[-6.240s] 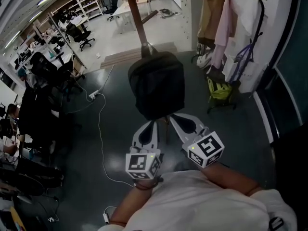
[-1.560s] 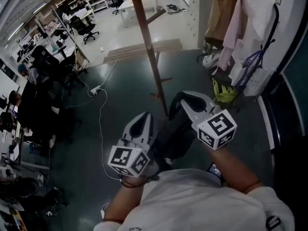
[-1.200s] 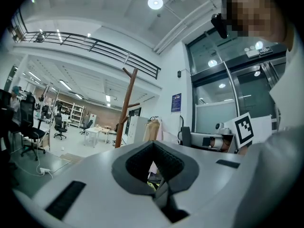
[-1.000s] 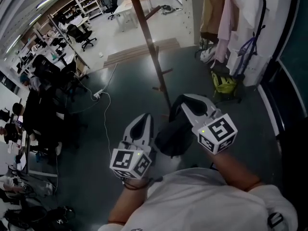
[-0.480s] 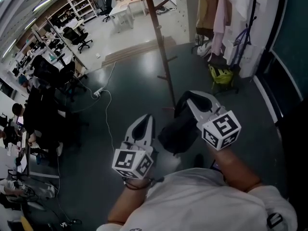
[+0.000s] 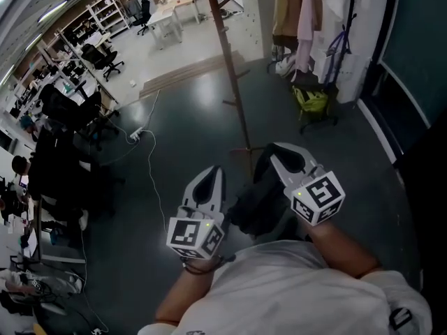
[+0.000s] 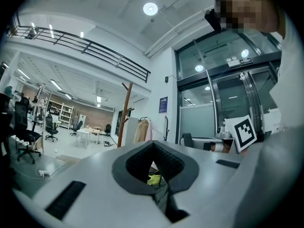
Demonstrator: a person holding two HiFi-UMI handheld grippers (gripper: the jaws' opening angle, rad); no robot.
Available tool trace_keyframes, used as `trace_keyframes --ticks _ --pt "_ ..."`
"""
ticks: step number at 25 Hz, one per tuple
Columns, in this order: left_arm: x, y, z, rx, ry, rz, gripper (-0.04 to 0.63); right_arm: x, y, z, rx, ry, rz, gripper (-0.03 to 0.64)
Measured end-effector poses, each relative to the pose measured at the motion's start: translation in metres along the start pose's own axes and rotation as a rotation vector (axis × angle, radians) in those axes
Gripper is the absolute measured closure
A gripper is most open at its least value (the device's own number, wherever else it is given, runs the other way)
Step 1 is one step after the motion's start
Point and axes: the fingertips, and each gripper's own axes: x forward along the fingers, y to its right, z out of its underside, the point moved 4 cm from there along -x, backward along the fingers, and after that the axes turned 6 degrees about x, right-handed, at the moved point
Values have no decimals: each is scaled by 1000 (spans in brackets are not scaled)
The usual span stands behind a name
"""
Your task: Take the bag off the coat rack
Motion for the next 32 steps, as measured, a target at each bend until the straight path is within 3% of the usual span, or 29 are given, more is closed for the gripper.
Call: trace_keyframes --ticks 5,14,32 --pt "-8 0 24 66 4 -39 589 -14 -14 21 -34 20 15 595" --pt "-8 5 39 58 5 -41 589 -11 -20 50 -11 -6 14 595" --pt "-14 -6 47 23 -1 -43 589 1 -23 45 30 -14 19 595"
